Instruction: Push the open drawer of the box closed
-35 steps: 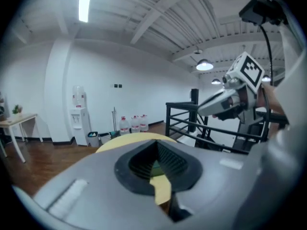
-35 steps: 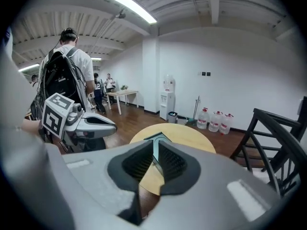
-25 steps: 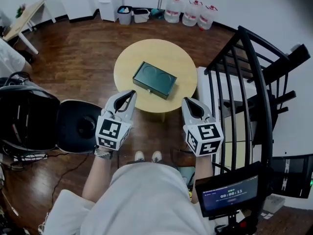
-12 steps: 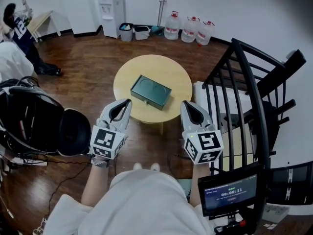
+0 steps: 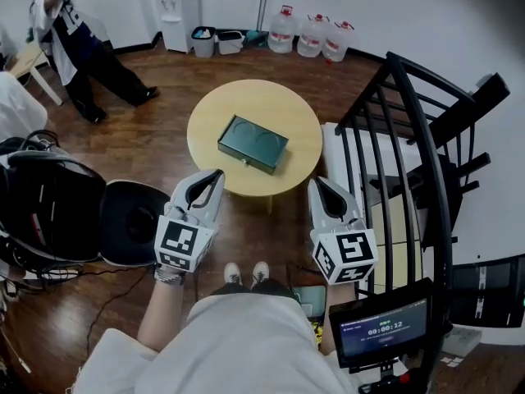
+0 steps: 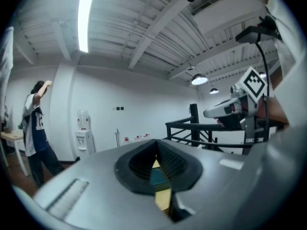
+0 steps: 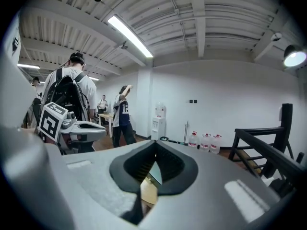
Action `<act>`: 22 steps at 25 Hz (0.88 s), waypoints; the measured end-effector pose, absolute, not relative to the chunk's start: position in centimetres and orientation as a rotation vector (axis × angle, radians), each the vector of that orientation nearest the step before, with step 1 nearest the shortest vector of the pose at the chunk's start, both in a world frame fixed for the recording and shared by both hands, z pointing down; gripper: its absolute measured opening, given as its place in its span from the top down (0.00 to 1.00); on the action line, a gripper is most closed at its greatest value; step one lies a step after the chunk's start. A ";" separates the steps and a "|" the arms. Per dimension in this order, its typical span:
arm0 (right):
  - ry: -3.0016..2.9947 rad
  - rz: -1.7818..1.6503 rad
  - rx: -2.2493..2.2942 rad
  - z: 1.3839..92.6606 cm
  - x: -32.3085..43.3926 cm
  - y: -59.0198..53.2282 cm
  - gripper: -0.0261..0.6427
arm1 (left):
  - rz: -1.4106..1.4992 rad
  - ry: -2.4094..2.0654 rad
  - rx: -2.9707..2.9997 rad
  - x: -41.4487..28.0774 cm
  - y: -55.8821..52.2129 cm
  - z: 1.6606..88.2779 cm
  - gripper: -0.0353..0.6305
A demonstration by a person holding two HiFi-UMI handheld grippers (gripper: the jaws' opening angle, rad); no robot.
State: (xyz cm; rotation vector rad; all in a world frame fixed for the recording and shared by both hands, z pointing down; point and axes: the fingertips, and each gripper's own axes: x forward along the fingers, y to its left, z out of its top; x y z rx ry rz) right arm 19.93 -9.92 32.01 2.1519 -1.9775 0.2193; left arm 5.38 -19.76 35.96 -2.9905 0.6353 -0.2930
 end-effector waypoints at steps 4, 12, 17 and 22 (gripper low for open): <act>-1.913 0.225 2.195 32.5 20.0 -8.9 0.95 | -0.296 0.641 -3.030 5.3 -20.7 37.2 0.94; -1.935 0.233 2.176 32.5 18.9 -8.7 0.95 | -0.325 0.698 -2.974 3.1 -18.6 37.4 0.94; -1.983 0.181 2.148 31.9 16.7 -5.3 0.95 | -0.336 0.687 -2.966 2.3 -14.7 37.3 0.94; -2.005 0.186 2.170 32.4 16.1 1.7 0.95 | -0.303 0.647 -2.945 2.7 -8.4 36.2 0.94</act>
